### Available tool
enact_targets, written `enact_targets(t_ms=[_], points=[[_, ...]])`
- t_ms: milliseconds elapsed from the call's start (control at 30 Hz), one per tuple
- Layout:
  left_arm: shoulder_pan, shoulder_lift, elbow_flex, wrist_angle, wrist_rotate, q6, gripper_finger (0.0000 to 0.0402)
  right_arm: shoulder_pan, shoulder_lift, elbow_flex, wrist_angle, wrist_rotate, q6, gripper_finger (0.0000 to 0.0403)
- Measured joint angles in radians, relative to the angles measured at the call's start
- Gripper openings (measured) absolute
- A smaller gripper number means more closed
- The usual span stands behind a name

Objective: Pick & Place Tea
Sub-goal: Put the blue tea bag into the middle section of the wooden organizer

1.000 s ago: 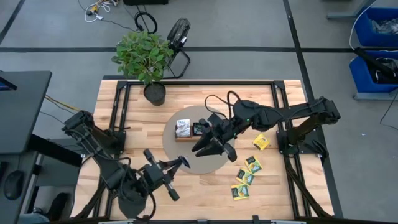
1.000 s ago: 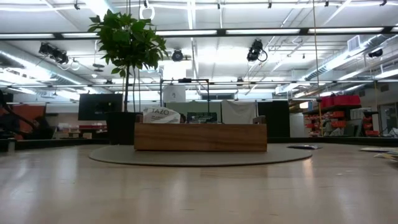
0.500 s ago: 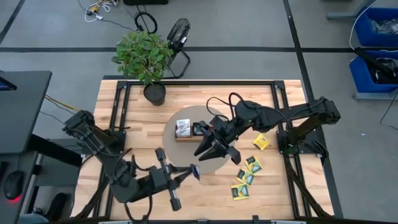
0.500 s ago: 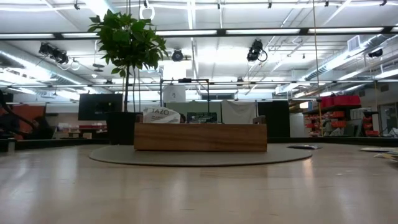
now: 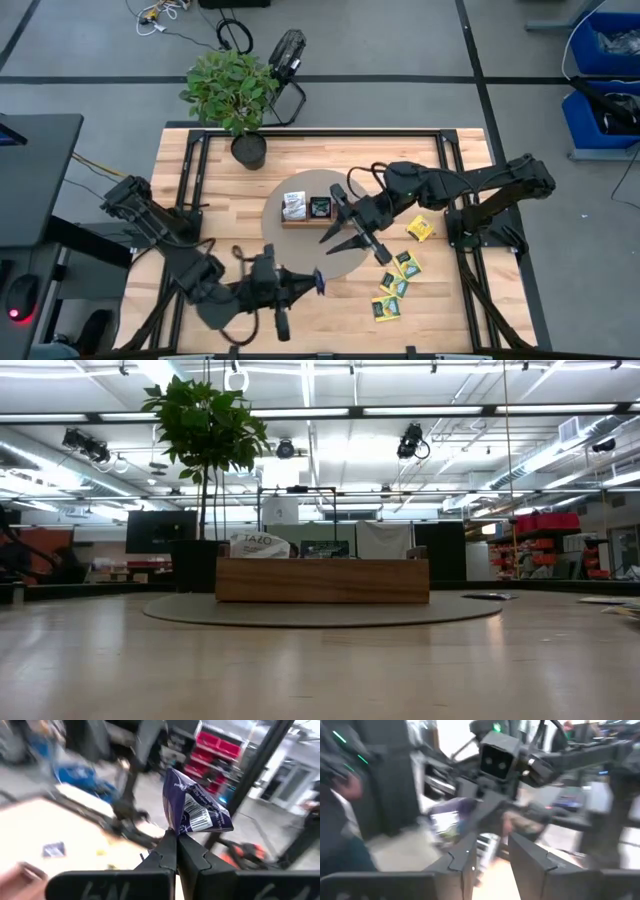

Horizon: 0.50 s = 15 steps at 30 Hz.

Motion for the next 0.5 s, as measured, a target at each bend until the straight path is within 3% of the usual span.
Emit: enact_targets(t_ms=[167, 300, 500], points=[[0.057, 0.000, 0.000, -0.094, 0.270, -0.264, 0.0009, 0.012, 0.000, 0.000, -0.108, 0.122, -0.179, 0.0121], [0.084, 0.001, 0.000, -0.197, 0.425, -0.368, 0.0005, 0.024, -0.001, 0.000, -0.194, 0.115, -0.215, 0.0121], [0.112, 0.001, 0.000, -0.222, 0.592, -0.396, 0.0007, 0.058, -0.009, 0.000, -0.307, 0.047, -0.217, 0.0121]])
